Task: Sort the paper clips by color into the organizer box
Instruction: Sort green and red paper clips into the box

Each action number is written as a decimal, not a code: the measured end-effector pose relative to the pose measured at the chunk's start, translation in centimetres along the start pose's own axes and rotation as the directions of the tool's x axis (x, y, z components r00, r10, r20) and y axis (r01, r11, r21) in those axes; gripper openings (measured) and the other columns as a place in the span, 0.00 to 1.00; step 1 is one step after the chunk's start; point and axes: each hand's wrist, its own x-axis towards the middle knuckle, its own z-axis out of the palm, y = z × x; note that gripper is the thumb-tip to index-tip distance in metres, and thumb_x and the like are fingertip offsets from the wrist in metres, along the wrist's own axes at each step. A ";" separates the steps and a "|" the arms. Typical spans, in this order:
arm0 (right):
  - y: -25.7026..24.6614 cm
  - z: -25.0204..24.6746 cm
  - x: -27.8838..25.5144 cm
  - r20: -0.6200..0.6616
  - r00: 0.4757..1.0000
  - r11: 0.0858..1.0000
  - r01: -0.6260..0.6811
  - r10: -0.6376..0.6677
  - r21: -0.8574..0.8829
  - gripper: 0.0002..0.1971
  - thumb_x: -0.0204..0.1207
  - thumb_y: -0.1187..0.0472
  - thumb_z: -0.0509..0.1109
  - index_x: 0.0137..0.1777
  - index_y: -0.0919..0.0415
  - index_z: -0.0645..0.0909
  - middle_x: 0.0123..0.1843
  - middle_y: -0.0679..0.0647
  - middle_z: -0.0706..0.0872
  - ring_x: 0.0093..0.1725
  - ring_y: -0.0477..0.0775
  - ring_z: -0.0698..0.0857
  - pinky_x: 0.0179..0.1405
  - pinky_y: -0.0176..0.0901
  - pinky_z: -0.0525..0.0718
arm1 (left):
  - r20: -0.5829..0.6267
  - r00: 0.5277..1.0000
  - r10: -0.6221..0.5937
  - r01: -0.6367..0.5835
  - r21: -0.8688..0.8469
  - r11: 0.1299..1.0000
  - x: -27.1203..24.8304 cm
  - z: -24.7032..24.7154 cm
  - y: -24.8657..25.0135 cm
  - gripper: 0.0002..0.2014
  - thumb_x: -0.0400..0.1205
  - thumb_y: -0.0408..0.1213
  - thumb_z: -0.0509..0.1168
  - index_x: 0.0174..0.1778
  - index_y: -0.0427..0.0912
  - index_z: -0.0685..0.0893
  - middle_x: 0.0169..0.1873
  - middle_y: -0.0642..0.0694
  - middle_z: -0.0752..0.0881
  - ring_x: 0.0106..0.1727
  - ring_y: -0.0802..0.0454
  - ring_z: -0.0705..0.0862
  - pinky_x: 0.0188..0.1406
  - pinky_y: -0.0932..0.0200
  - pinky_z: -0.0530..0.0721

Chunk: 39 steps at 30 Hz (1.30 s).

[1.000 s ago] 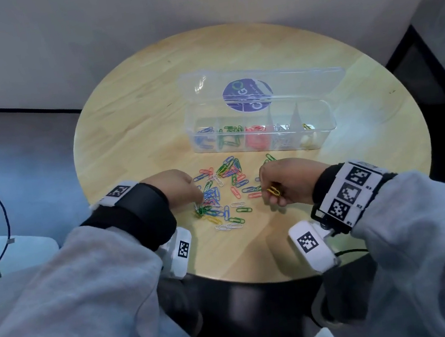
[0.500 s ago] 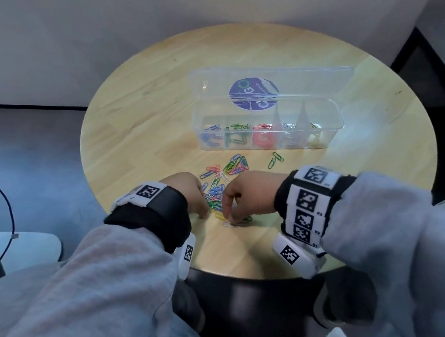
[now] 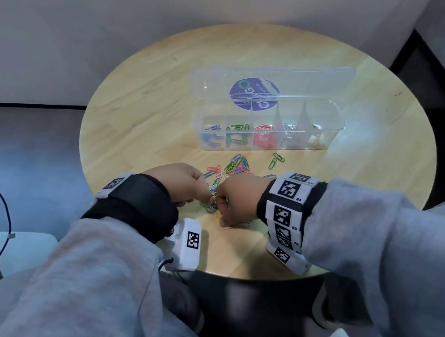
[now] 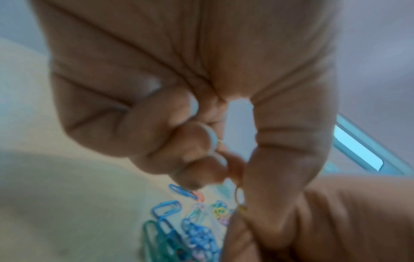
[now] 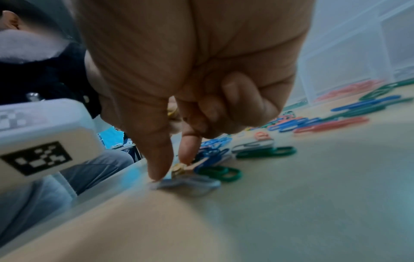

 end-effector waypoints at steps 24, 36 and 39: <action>6.5 -4.3 0.1 0.085 0.970 0.333 -0.159 0.226 0.929 0.14 0.79 0.79 0.54 0.40 0.65 0.77 0.32 0.58 0.74 0.28 0.51 0.74 0.19 0.32 0.79 | -0.172 0.985 0.004 -0.165 -0.938 0.306 -0.4 -2.5 0.8 0.11 0.81 0.31 0.49 0.35 0.40 0.73 0.29 0.44 0.74 0.19 0.55 0.77 0.18 0.74 0.75; 4.4 -4.5 1.6 -0.068 0.981 0.959 -0.163 0.183 0.232 0.04 0.74 0.62 0.67 0.41 0.55 0.75 0.33 0.47 0.76 0.30 0.46 0.73 0.30 0.33 0.73 | -0.207 0.977 -0.052 -0.169 -0.900 0.403 0.1 -1.9 0.7 0.10 0.80 0.30 0.51 0.38 0.41 0.77 0.31 0.46 0.76 0.29 0.54 0.75 0.18 0.73 0.75; 3.7 -4.9 2.1 -0.099 0.983 0.988 -0.152 0.155 0.042 0.05 0.74 0.62 0.69 0.47 0.53 0.78 0.43 0.46 0.77 0.37 0.47 0.75 0.26 0.34 0.65 | -0.199 0.979 -0.047 -0.155 -0.875 0.459 0.2 -1.6 0.8 0.10 0.81 0.30 0.52 0.38 0.42 0.77 0.32 0.46 0.76 0.29 0.54 0.75 0.16 0.74 0.74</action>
